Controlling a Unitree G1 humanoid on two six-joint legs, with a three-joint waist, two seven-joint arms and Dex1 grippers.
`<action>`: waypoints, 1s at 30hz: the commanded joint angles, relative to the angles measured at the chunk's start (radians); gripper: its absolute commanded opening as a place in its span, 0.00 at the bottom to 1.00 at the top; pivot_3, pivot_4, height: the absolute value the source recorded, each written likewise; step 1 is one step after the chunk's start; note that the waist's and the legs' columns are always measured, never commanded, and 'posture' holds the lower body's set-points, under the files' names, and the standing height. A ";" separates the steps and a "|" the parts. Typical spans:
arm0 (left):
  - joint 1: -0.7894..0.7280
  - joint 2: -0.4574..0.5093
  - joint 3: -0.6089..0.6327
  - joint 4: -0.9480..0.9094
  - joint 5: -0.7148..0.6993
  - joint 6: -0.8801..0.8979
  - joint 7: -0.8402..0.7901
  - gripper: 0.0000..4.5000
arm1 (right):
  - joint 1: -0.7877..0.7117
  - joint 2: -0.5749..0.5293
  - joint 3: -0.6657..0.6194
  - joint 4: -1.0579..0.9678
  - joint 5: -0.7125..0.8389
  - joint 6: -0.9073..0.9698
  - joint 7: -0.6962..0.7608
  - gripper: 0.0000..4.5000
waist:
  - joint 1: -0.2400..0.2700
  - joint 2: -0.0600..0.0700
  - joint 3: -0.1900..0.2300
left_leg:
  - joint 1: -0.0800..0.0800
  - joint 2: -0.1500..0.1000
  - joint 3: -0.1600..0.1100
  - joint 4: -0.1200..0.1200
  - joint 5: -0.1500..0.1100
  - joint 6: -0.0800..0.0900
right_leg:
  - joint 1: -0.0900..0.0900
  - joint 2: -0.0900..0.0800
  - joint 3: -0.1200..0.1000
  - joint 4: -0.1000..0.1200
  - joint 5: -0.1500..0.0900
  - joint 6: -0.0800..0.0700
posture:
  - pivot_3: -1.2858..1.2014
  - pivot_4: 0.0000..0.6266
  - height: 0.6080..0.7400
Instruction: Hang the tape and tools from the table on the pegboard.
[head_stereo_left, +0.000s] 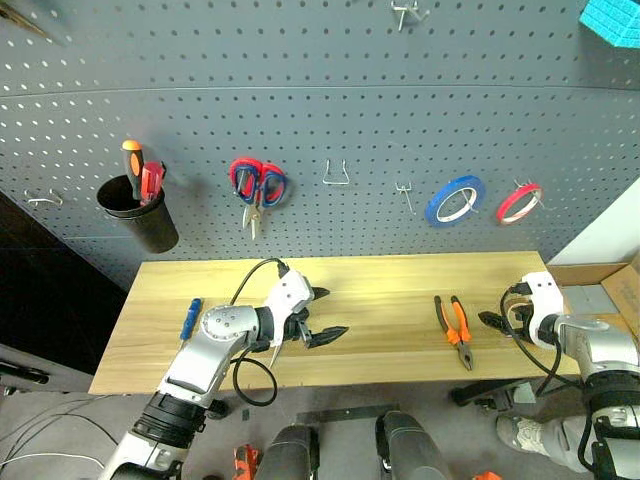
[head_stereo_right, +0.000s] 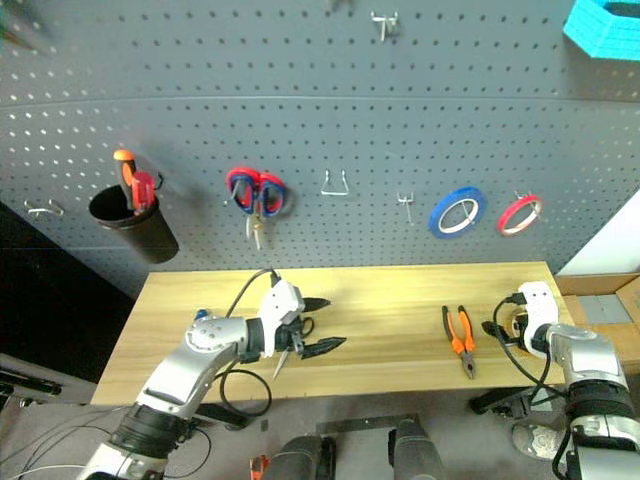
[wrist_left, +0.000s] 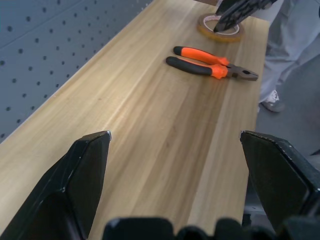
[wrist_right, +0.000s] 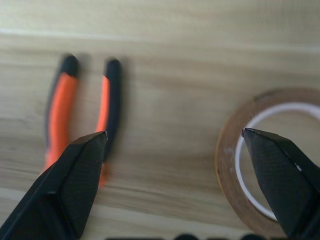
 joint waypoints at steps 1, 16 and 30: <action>0.013 0.019 0.004 -0.064 -0.005 0.013 -0.008 0.98 | -0.017 0.016 -0.021 -0.001 -0.019 -0.016 -0.083 1.00 | 0.000 0.000 0.005 | 0.000 0.000 0.000 0.000 0.000 0.000 | 0.000 0.000 0.000 0.000 0.000 0.000 | 0.47 0.43 1.00; 0.014 0.027 0.011 -0.089 -0.001 0.034 0.014 0.98 | -0.275 0.130 -0.218 0.236 0.023 0.132 -0.491 1.00 | 0.002 0.001 0.022 | -0.004 -0.001 -0.002 0.000 0.000 0.000 | -0.003 -0.001 0.000 0.000 0.000 0.001 | 0.47 0.41 1.00; 0.024 0.053 0.027 -0.108 0.002 0.031 0.030 0.98 | -0.404 0.113 -0.328 0.478 0.114 0.201 -0.579 1.00 | -0.008 0.000 0.023 | -0.007 -0.001 -0.002 0.000 0.000 0.000 | -0.004 -0.001 -0.001 -0.001 -0.001 0.001 | 0.48 0.41 1.00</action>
